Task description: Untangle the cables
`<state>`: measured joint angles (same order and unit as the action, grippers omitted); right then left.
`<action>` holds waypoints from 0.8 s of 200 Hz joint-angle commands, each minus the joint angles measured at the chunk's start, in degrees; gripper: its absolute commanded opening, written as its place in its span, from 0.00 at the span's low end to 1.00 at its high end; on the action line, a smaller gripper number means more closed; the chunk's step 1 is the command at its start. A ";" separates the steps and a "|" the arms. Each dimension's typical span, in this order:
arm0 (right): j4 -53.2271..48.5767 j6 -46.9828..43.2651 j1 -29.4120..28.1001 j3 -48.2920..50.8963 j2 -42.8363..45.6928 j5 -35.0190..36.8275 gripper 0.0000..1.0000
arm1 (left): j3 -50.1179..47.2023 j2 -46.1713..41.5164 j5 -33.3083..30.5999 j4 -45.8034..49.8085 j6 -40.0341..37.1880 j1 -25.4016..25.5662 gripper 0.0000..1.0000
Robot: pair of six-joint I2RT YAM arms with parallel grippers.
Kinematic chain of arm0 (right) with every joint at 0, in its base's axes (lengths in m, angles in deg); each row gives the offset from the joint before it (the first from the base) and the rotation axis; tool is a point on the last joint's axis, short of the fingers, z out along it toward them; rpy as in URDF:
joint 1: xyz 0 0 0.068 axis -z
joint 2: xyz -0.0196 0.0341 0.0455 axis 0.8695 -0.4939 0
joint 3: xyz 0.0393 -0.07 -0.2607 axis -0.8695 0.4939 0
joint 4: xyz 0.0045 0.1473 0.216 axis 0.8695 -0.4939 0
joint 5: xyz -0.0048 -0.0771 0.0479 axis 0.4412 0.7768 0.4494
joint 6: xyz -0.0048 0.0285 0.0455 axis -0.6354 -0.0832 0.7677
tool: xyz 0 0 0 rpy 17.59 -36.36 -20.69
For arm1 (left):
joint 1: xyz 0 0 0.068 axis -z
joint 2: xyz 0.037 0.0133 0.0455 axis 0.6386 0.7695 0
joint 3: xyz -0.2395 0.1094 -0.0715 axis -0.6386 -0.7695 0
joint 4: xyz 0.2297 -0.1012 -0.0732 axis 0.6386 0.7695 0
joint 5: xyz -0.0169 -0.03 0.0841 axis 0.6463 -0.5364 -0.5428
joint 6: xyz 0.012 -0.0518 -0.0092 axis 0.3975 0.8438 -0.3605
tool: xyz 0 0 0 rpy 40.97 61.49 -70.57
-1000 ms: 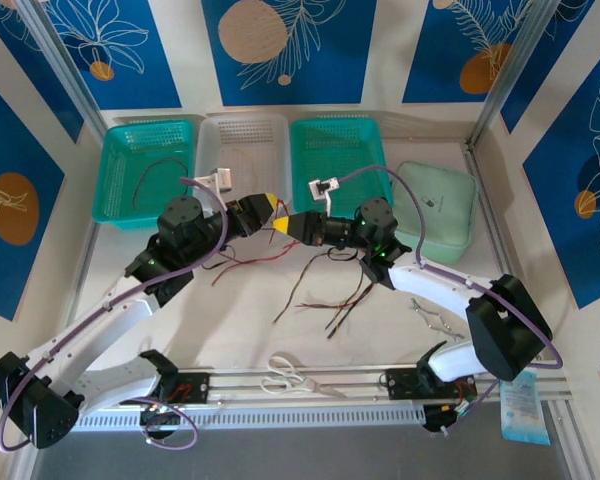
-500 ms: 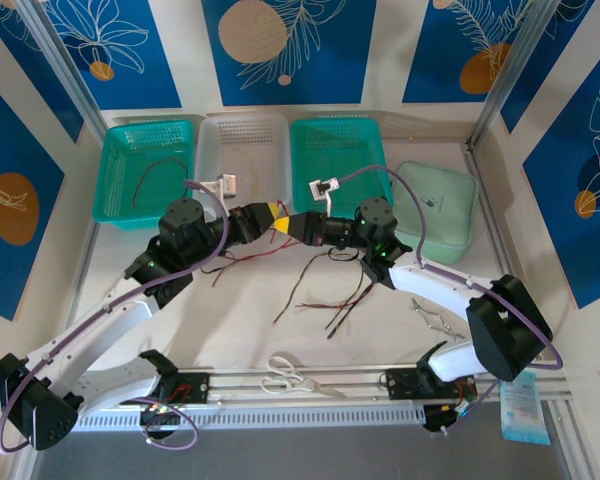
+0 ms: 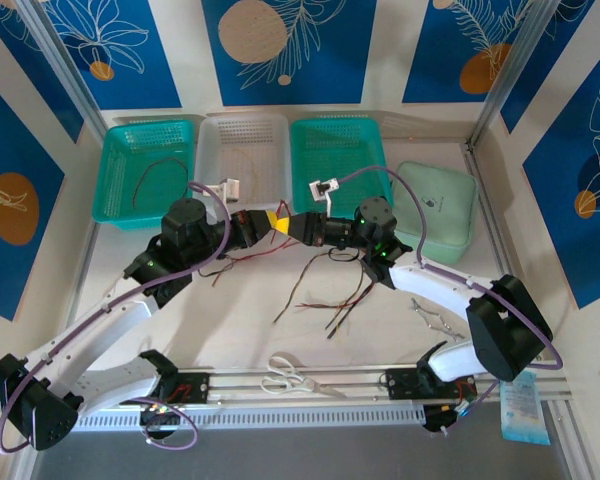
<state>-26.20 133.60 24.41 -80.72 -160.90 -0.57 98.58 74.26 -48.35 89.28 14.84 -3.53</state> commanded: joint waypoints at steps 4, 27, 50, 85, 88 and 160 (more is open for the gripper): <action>-0.72 -1.64 0.04 -1.48 1.84 -0.75 0.00 | 2.09 -1.82 -1.18 1.12 -1.61 -0.45 0.00; -1.13 -1.80 0.29 -1.19 2.29 -0.57 0.00 | 2.08 -3.11 -3.87 2.87 -3.08 -0.48 0.00; -1.65 -1.82 1.06 -0.47 3.77 -0.13 0.00 | 2.13 -4.73 -6.94 5.57 -5.45 -0.78 0.00; -13.16 -5.51 2.90 -1.33 10.97 2.41 0.00 | 8.17 -5.33 -3.13 16.29 -12.78 -6.69 0.00; -14.50 -6.10 2.93 -1.69 11.90 2.87 0.00 | 8.84 -5.24 -2.67 17.30 -13.26 -7.46 0.00; -48.32 -18.49 3.73 -9.89 32.12 31.75 0.00 | 13.73 -7.41 0.28 21.42 -18.04 -18.59 0.00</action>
<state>-59.51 122.54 27.87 -85.88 -133.49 16.59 110.38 68.23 -48.00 108.27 -0.53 -19.85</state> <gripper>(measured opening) 0.047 0.051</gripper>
